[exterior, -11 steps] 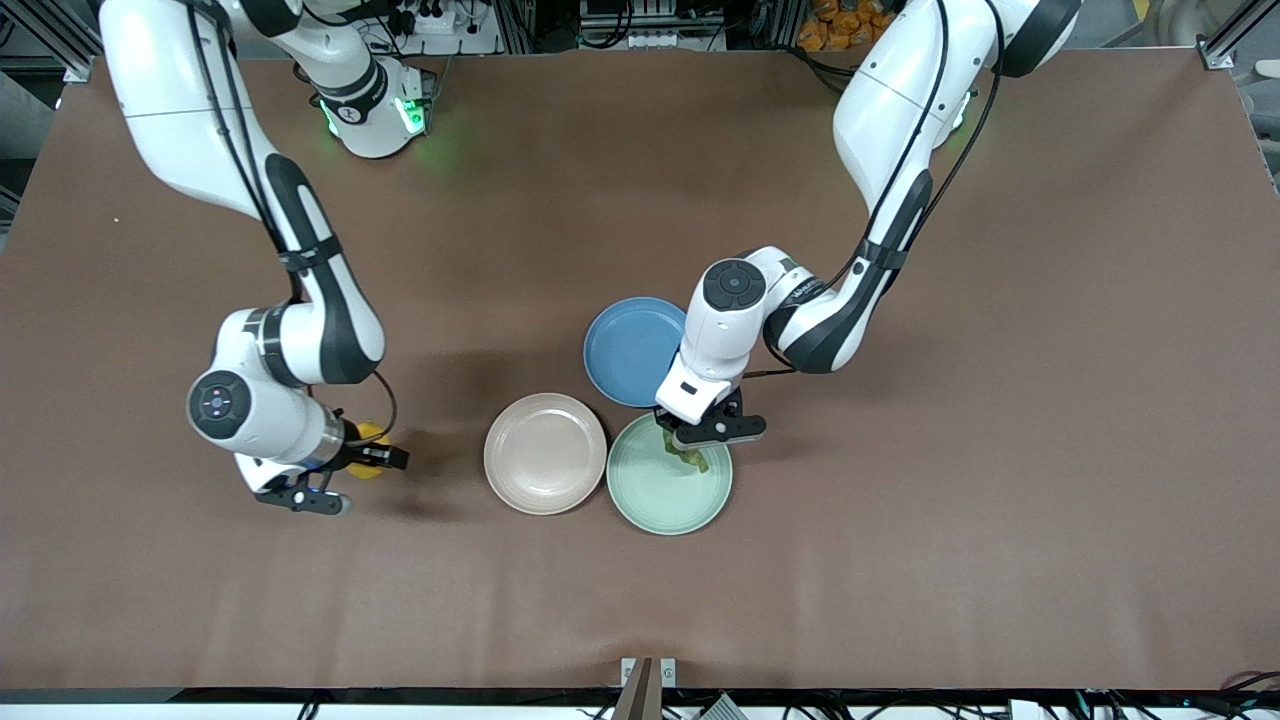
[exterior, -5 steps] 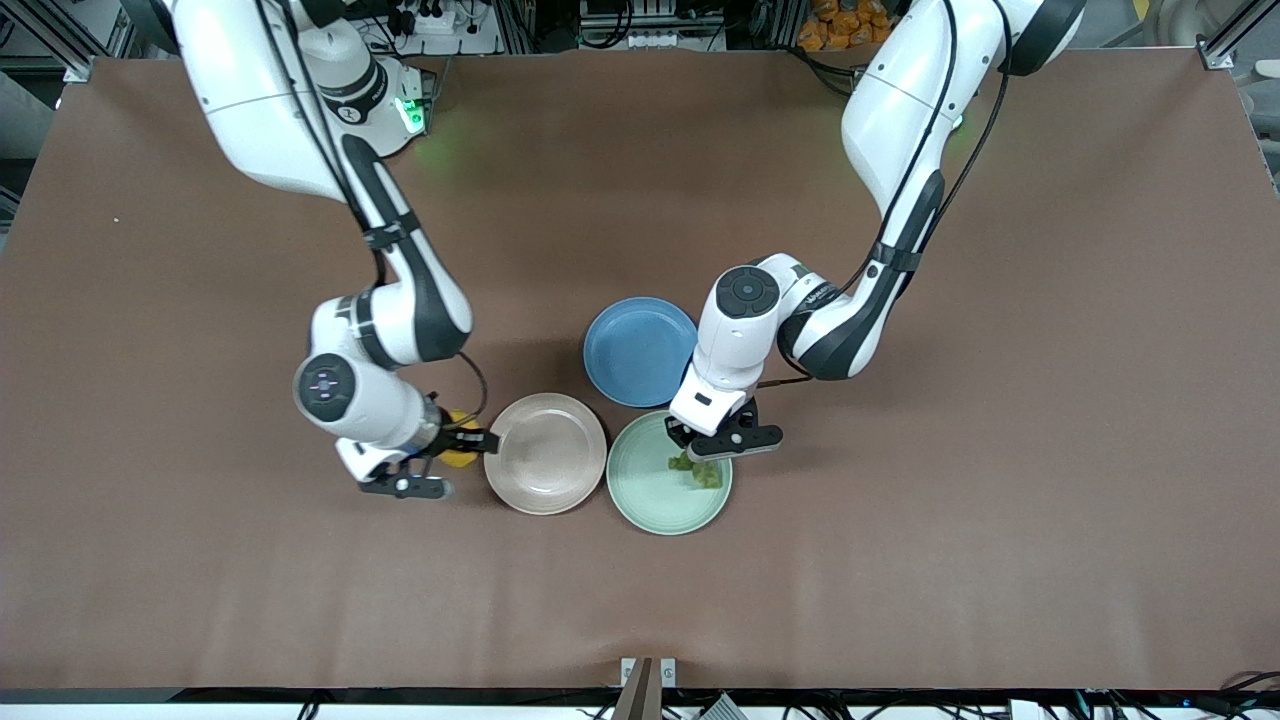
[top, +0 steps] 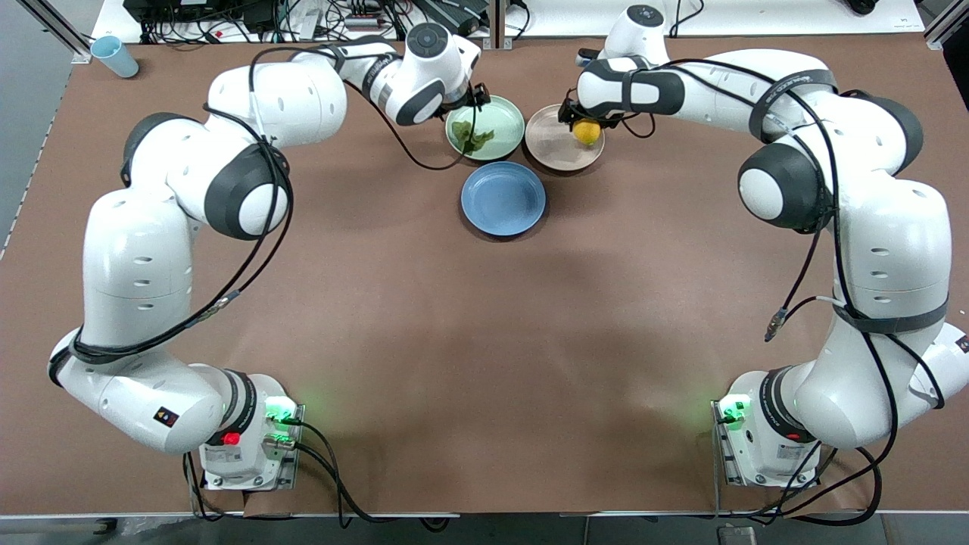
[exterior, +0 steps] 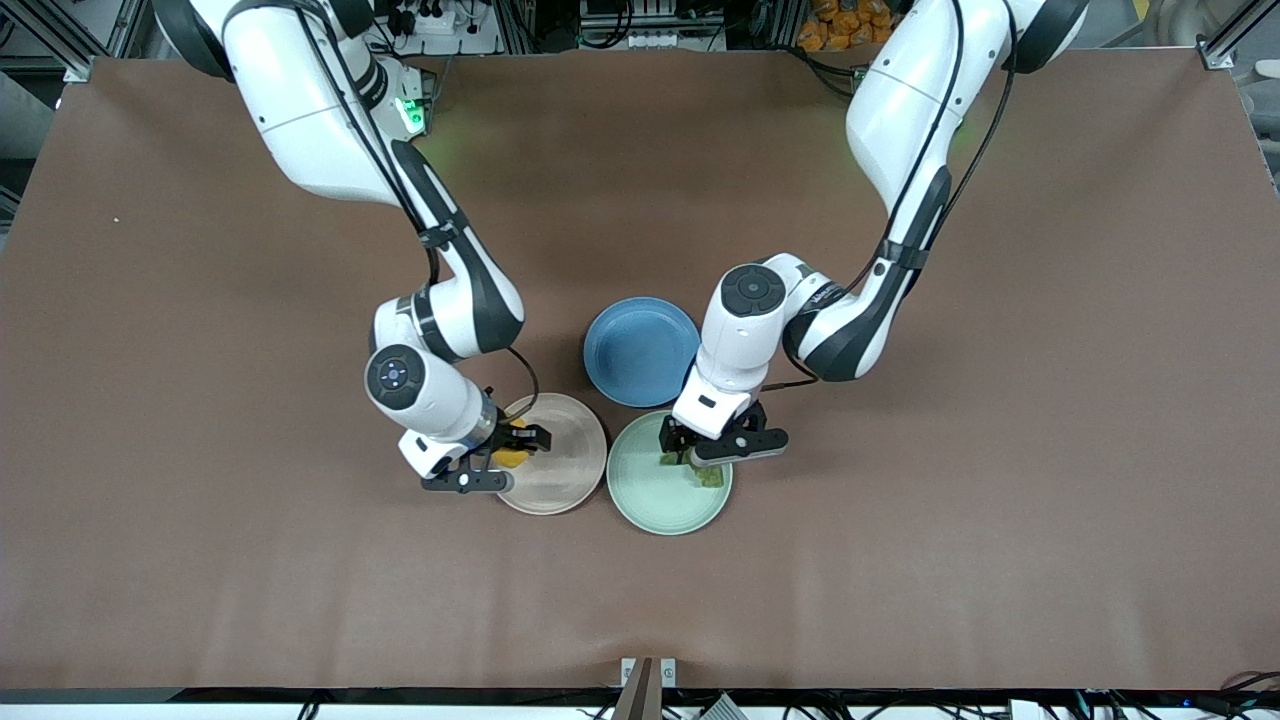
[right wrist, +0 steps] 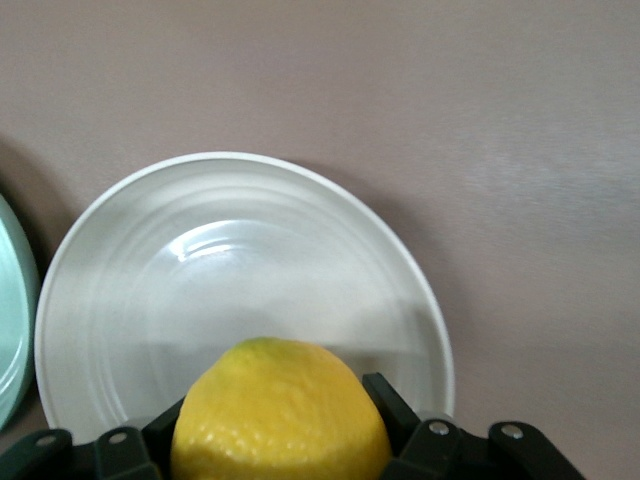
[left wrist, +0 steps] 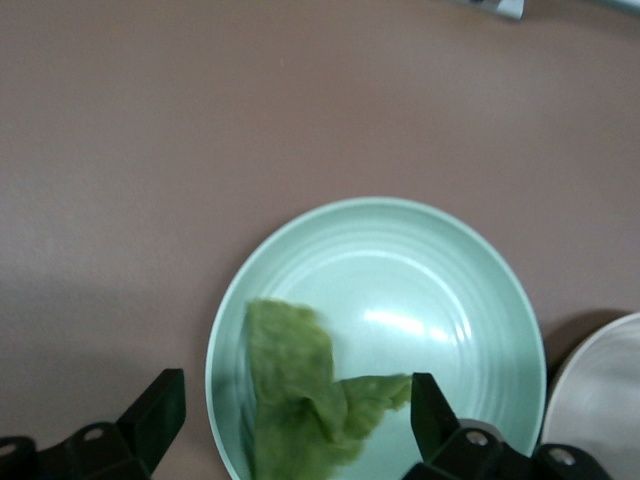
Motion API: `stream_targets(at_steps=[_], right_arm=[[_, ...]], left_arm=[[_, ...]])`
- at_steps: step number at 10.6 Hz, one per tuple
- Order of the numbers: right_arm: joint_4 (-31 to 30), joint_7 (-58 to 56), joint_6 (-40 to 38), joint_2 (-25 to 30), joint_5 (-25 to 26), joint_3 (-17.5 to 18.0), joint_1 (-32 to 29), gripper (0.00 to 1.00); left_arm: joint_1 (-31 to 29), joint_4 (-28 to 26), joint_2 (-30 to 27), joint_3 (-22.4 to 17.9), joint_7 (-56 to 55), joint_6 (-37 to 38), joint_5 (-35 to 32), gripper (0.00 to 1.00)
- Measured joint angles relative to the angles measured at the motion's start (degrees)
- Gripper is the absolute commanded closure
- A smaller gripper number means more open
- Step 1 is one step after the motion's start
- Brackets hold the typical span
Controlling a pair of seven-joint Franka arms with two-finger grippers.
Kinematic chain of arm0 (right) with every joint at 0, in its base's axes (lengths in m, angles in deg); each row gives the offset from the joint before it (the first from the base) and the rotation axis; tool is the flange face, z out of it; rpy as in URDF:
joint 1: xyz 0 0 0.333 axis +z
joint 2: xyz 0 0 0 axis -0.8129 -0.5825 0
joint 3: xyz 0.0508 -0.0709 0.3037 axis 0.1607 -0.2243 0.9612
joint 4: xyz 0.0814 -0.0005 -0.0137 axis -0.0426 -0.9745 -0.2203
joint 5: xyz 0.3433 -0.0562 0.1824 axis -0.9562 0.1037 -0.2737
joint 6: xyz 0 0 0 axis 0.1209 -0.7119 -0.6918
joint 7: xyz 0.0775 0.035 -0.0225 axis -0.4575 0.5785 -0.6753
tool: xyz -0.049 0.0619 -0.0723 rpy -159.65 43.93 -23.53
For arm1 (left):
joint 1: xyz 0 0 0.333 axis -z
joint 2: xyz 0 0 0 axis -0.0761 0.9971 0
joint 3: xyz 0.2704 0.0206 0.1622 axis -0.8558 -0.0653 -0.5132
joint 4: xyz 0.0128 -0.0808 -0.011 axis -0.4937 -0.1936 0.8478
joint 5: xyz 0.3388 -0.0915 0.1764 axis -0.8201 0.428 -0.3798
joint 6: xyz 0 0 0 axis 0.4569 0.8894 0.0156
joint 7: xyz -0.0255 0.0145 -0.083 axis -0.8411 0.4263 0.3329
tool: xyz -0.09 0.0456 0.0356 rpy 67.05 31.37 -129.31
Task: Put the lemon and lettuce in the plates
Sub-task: 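Release the lettuce onto the green plate while the right gripper releases the lemon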
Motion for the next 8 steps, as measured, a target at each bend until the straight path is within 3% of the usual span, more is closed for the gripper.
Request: stream_targets(at_steps=[1,2,4,8], right_arm=[[0.3,0.1,1.7,-0.9,0.0,0.4,0.1,0.60],[0.5,0.1,4.0,-2.0,0.0,0.9,0.1,0.52],[1.0,0.2,7.4,-4.0,0.0,1.8,0.1,0.00],[2.7,0.2,7.7,-4.6,0.0,1.8,0.0,0.00]], left_arm=[[-0.6,0.2,-1.0,-0.1,0.0,-0.1,0.0,0.00],[-1.9,0.5,-2.6,-0.2,0.0,-0.1,0.0,0.00],[-5.6,0.6,-7.1,-0.3,2.7,1.0,-0.3,0.00],[-10.6,0.5,-16.0,0.1,11.5,14.3,-0.1,0.00]])
